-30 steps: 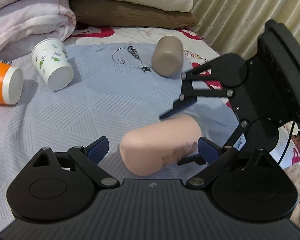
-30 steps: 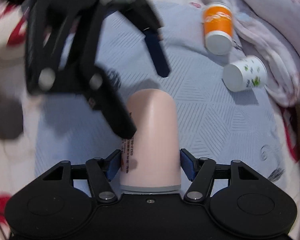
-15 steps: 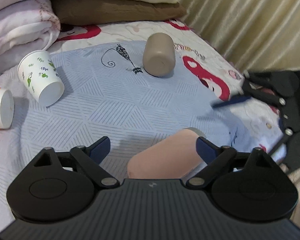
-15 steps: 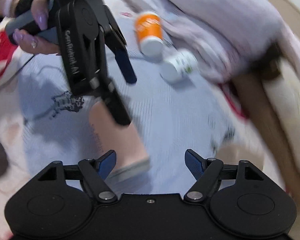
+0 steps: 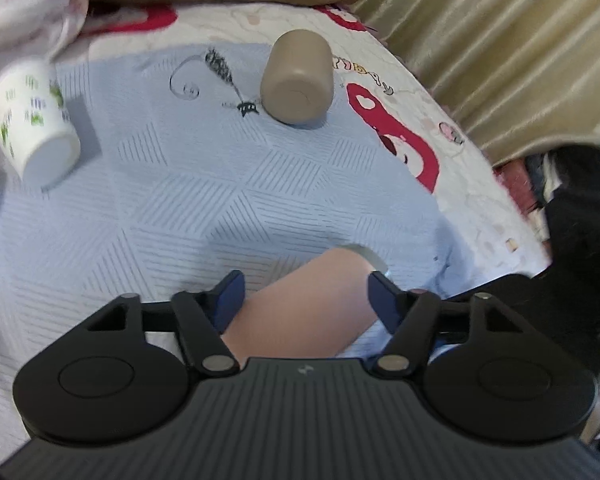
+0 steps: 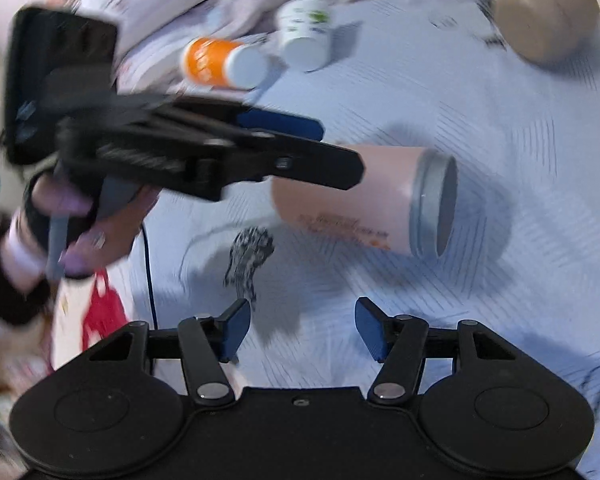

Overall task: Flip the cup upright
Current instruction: 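Lift the pink cup with the right tool while the left tool approaches its base, then grasp the pink cup with the left tool while the right tool rotates it upright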

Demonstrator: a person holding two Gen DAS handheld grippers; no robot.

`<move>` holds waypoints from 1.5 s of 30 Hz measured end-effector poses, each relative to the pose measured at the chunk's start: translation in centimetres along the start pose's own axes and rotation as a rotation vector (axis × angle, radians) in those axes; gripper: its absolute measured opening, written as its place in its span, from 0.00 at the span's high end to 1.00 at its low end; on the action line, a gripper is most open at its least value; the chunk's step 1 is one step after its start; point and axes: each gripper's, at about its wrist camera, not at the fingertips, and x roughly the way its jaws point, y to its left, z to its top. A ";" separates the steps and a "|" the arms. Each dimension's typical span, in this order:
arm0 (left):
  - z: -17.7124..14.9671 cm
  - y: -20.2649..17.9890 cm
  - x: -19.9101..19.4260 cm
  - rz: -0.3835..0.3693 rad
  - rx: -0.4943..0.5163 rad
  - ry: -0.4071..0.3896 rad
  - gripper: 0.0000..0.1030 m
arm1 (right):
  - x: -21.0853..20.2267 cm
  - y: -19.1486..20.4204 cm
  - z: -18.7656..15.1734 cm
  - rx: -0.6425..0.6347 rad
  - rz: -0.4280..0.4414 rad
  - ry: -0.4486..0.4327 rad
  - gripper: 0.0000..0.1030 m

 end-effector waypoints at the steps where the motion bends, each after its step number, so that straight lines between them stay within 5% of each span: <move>1: 0.1 0.4 0.1 -0.016 -0.026 0.007 0.43 | 0.2 -0.4 0.2 0.033 0.005 -0.019 0.37; 12: -0.8 1.5 0.8 -0.047 -0.127 0.070 0.50 | 0.1 -3.2 1.8 0.159 0.052 -0.092 0.32; 23: -1.1 1.6 1.2 -0.055 -0.196 0.091 0.50 | 1.1 -2.2 3.3 0.141 -0.033 -0.071 0.18; 27: -1.0 2.0 1.1 -0.056 -0.215 0.088 0.50 | 0.9 -2.2 3.2 0.118 -0.028 -0.075 0.20; 36: -2.0 0.8 -0.3 -0.011 -0.176 0.044 0.49 | 0.4 -0.1 2.5 -0.095 -0.061 -0.108 0.28; 45: -3.7 -1.9 -1.7 0.111 0.009 -0.052 0.49 | 0.3 2.6 0.1 -0.399 -0.158 -0.215 0.30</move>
